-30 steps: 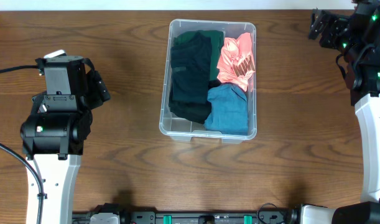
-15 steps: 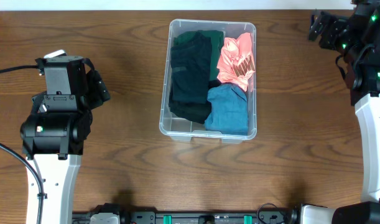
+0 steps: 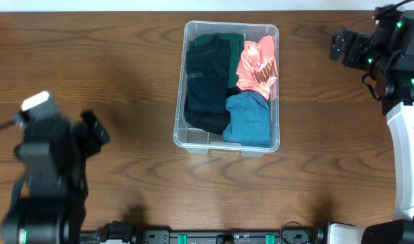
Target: Pack container
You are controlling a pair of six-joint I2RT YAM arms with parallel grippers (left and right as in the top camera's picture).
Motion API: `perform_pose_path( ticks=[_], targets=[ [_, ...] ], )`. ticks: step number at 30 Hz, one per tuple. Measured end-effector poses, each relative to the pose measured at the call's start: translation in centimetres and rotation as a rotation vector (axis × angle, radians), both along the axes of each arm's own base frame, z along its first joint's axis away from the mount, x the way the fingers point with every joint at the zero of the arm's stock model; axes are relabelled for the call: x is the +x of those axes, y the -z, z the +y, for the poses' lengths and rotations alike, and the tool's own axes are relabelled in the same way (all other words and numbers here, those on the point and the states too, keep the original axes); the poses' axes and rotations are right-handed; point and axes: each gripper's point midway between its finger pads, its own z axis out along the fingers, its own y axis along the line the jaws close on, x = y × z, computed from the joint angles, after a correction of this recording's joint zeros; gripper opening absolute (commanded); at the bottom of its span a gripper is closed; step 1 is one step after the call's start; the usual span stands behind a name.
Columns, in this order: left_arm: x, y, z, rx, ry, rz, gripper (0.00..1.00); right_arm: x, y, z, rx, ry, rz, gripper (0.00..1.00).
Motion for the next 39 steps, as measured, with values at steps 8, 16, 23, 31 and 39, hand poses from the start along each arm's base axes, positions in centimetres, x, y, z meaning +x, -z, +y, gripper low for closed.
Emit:
perform_pose_path(
  ticks=[8, 16, 23, 31, 39],
  targets=[
    [-2.0, 2.7, -1.2, 0.078, 0.139, -0.114, 0.98, -1.0, 1.3, 0.2, 0.011, 0.0, 0.069, 0.99],
    [0.2, 10.4, -3.0, 0.125, 0.283, -0.125, 0.98, -1.1, 1.4, 0.2, 0.013, -0.002, 0.073, 0.99],
    [0.0, 14.9, -3.7, 0.12, 0.333, -0.108, 0.98, -1.1, 1.4, 0.2, 0.014, -0.003, 0.074, 0.99],
    [-0.4, 15.8, -3.8, 0.124, 0.335, -0.139, 0.98, -1.1, 1.4, 0.2, 0.014, -0.003, 0.074, 0.99],
    [-0.6, 18.6, -3.8, 0.12, 0.337, -0.108, 0.98, -1.1, 1.4, 0.2, 0.014, -0.003, 0.074, 0.99]
  ],
)
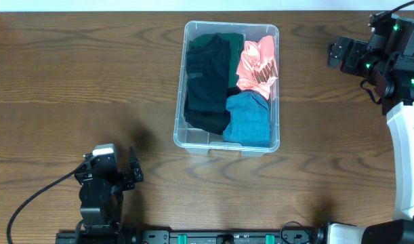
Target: Pack container
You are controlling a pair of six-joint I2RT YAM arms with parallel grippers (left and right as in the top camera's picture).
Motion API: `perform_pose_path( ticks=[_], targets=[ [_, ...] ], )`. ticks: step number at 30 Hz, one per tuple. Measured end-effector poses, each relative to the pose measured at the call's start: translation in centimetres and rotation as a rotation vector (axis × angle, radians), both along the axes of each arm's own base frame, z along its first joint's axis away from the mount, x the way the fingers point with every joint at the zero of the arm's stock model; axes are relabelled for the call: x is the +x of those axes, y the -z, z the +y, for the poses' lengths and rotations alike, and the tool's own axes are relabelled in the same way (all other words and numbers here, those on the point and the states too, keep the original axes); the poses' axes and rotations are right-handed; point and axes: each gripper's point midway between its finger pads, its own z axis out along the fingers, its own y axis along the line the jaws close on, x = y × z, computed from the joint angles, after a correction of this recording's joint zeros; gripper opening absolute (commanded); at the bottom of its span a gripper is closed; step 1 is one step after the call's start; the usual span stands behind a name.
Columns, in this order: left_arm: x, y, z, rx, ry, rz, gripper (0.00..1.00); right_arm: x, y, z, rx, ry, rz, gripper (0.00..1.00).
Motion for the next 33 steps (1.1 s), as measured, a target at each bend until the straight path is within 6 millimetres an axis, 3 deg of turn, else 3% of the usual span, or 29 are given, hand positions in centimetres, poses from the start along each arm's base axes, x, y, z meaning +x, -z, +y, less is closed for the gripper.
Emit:
perform_pose_path(
  ticks=[15, 33],
  targets=[
    [0.5, 2.1, 0.0, -0.001, 0.003, -0.07, 0.98, 0.0, 0.0, 0.1, 0.002, -0.002, 0.0, 0.99],
    [0.7, 1.7, -0.1, -0.003, 0.007, -0.088, 0.98, 0.0, 0.0, 0.1, 0.002, -0.002, 0.0, 0.99]
  ],
)
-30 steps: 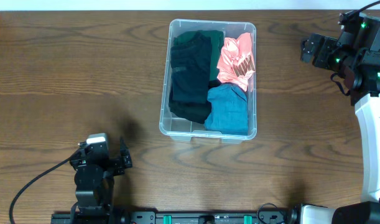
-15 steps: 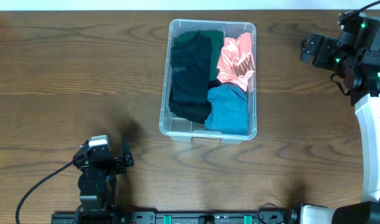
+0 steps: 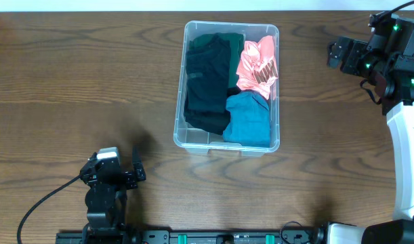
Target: Pack container
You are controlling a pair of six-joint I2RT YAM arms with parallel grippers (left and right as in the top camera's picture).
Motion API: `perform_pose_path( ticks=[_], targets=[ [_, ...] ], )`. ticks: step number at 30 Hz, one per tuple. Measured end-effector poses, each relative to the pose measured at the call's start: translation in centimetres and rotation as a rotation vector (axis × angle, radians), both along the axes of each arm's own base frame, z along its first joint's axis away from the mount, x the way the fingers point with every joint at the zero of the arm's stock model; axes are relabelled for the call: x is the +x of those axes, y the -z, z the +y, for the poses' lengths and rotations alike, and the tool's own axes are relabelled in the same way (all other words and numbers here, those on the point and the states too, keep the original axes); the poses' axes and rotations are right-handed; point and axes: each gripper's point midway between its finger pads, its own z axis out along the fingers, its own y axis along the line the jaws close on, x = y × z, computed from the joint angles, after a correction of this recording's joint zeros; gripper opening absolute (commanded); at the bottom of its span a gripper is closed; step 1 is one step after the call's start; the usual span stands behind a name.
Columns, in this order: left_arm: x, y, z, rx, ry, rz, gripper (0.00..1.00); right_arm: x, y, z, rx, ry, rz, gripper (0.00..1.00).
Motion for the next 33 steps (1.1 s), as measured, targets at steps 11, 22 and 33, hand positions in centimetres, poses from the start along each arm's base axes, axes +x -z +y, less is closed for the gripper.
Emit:
perform_pose_path(
  ticks=[11, 22, 33],
  targets=[
    [0.0, 0.0, 0.0, 0.0, 0.0, 0.0, 0.98, 0.0, 0.0, 0.0, 0.0, 0.0, 0.0, 0.99],
    [0.0, 0.0, 0.0, 0.0, 0.0, 0.0, 0.98, 0.0, 0.0, 0.0, 0.0, 0.0, 0.002, 0.99],
    [0.0, 0.0, 0.0, 0.0, 0.0, -0.001, 0.98, -5.3, 1.6, 1.3, -0.018, -0.032, 0.092, 0.99]
  ],
)
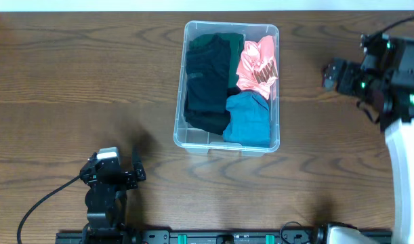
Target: Pack container
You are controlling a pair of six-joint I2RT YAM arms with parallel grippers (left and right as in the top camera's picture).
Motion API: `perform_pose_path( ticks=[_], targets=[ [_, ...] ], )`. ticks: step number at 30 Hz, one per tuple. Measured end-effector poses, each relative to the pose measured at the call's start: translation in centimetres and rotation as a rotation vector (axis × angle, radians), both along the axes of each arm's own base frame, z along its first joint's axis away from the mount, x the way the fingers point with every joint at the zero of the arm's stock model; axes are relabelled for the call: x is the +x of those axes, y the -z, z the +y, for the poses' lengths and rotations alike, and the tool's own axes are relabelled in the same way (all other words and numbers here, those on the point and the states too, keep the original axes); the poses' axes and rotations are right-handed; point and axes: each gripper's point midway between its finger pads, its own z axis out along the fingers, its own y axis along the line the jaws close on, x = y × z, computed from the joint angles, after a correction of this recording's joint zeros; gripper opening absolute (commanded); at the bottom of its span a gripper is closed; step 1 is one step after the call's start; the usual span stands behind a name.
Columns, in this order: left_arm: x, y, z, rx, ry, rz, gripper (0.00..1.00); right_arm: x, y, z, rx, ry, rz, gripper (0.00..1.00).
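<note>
A clear plastic container point(181, 139) stands at the table's middle back. Folded clothes fill it: a dark green piece point(223, 42) at the far end, a dark navy one point(205, 88) along the left, a coral-pink one point(256, 64) at the far right and a blue one point(249, 118) at the near right. My left gripper point(135, 172) rests low at the front left edge, far from the container and holding nothing that I can see. To the right of the container, level with the pink piece, my right gripper point(330, 73) hovers. Neither gripper's jaws can be made out.
Brown wooden table point(71, 81) all around the container. A black cable point(47, 196) trails from the left arm toward the front left. The right arm's white body point(404, 156) runs along the right edge. A black rail point(227, 237) lines the front edge.
My right gripper has shifted a little nearer the front and slightly left, from beside the container's far corner to level with the pink piece. The left arm and the clothes are as before.
At first my left arm was raised over the left side of the table and my right gripper sat at the far right. Then the left arm was drawn back low at the front left edge and stayed there. Only the right gripper has moved since.
</note>
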Motion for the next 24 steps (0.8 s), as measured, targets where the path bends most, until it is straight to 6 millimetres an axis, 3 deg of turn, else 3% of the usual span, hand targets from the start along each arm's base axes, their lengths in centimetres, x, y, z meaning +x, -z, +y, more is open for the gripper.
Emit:
perform_pose_path(
  ticks=[6, 9, 16, 24],
  targets=[
    [0.0, 0.0, 0.0, 0.0, 0.0, -0.002, 0.98, -6.0, -3.3, 0.3, -0.119, -0.043, -0.163, 0.99],
    [0.0, -0.1, 0.0, 0.0, 0.001, -0.003, 0.98, -9.1, -3.1, 0.5, -0.186, -0.073, -0.227, 0.99],
    [0.0, -0.1, 0.0, -0.001, 0.002, -0.004, 0.98, -14.3, 1.4, 1.1, -0.286, -0.124, -0.3, 0.99],
    [0.1, -0.1, -0.1, -0.001, 0.004, -0.004, 0.98, -16.6, 7.2, 2.1, -0.281, -0.171, -0.33, 0.99]
  ],
)
